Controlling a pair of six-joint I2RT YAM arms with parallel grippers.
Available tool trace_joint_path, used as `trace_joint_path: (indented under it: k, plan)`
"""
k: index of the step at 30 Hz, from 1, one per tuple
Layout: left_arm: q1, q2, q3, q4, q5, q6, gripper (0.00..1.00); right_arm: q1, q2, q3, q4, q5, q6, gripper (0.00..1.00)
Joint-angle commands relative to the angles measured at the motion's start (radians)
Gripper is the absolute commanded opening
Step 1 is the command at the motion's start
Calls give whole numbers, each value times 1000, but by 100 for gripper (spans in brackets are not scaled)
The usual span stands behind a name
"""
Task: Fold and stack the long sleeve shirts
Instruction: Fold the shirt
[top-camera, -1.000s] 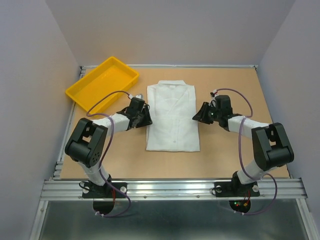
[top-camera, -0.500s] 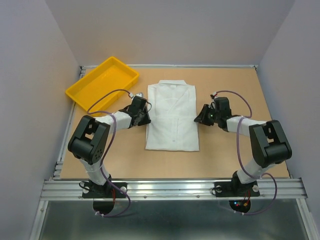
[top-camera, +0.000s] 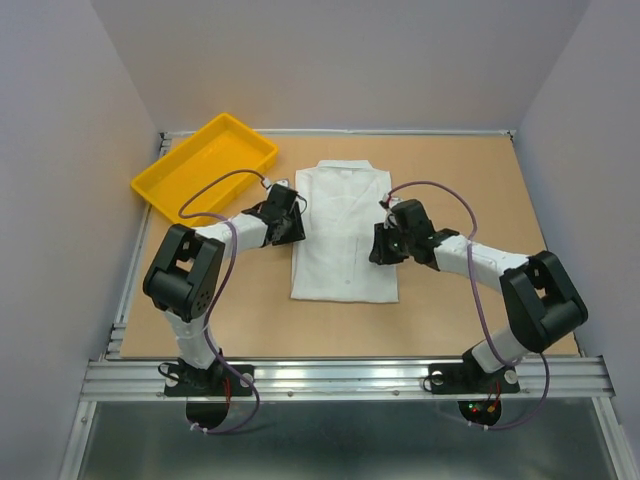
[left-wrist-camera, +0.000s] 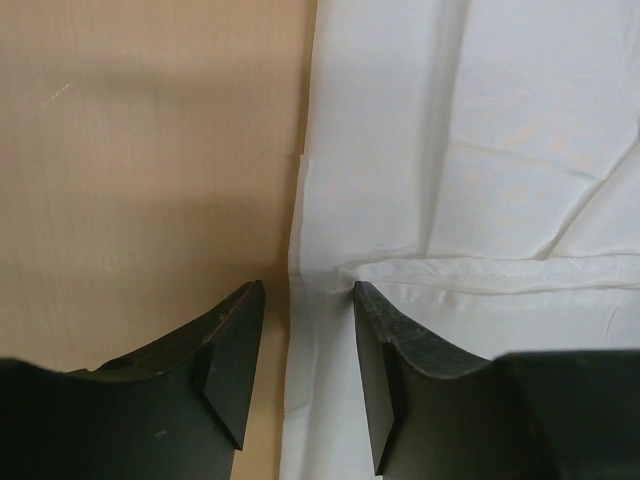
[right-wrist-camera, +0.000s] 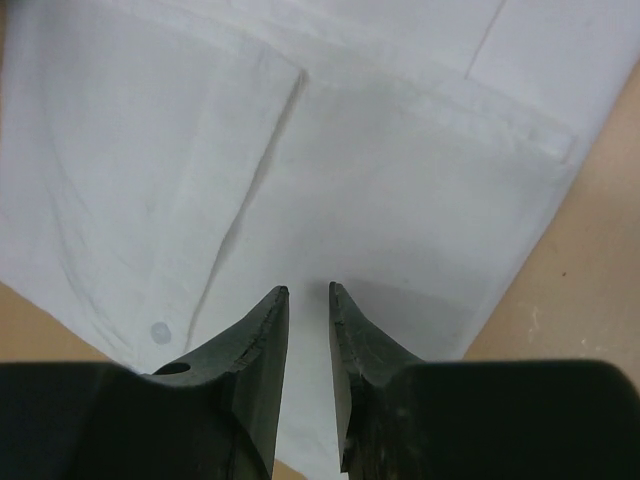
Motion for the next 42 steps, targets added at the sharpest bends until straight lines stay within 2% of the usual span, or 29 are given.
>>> trace_joint_path:
  k: [1, 6, 11, 16, 19, 21, 23, 25, 28, 29, 32, 34, 37, 42]
  plan:
    - [2, 34, 39, -51, -28, 25, 52, 77, 24, 39, -116, 71, -25, 29]
    - [2, 129, 127, -72, -35, 56, 50, 210, 79, 44, -151, 55, 27, 29]
    - [16, 229, 317, -118, -48, 117, 49, 359, 206, 134, -148, -19, 76, 29]
    - [46, 332, 562, -143, -42, 178, 49, 402, 300, 300, -132, -76, 72, 29]
    - [75, 337, 655, -135, -25, 198, 50, 402, 337, 433, -132, -99, 44, 32]
    - [111, 303, 654, -96, -3, 188, 52, 402, 337, 502, -133, -87, 26, 35]
    - [138, 210, 602, -59, 3, 157, 56, 400, 313, 520, -144, -17, 13, 38]
    - [177, 125, 539, -45, 1, 125, 64, 390, 287, 504, -159, 45, -11, 38]
    - [218, -113, 328, -51, -6, 57, 94, 364, 221, 442, -187, 103, -45, 38]
    - [224, -160, 284, -75, -11, 27, 98, 361, 206, 428, -210, 134, -62, 40]
    - [227, -330, 108, -124, -2, -28, 99, 362, 149, 385, -249, 197, -109, 48]
    - [227, -440, 16, -151, 17, -73, 99, 361, 138, 371, -259, 208, -120, 49]
    - [227, -566, -218, -180, 60, -147, 99, 361, 144, 371, -263, 208, -134, 52]
    - [226, -650, -441, -142, 182, -219, 95, 362, 164, 392, -265, 205, -154, 53]
